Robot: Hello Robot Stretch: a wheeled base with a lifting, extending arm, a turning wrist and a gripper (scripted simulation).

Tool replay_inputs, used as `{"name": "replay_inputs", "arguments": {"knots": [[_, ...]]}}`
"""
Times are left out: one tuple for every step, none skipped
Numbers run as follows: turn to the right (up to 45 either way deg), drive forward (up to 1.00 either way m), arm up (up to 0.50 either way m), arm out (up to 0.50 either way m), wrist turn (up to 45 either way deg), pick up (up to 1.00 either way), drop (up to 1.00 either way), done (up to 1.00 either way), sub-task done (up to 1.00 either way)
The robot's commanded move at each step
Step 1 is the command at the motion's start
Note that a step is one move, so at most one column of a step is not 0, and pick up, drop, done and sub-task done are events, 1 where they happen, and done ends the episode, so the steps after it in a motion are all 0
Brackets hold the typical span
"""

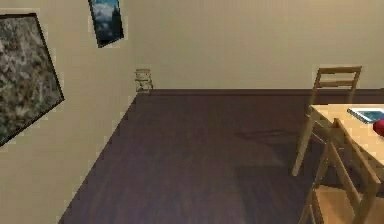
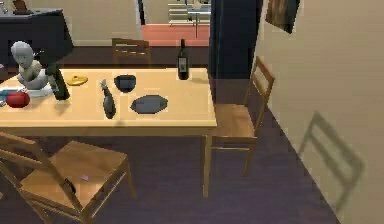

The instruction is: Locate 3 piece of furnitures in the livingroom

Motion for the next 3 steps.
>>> {"name": "replay_inputs", "arguments": {"knots": [[0.0,0.7,0.0,0.0,0.0,0.0,0.0,0.0,0.0],[0.0,0.3,0.0,0.0,0.0,0.0,0.0,0.0,0.0],[30.0,0.0,0.0,0.0,0.0,0.0,0.0,0.0,0.0]]}}
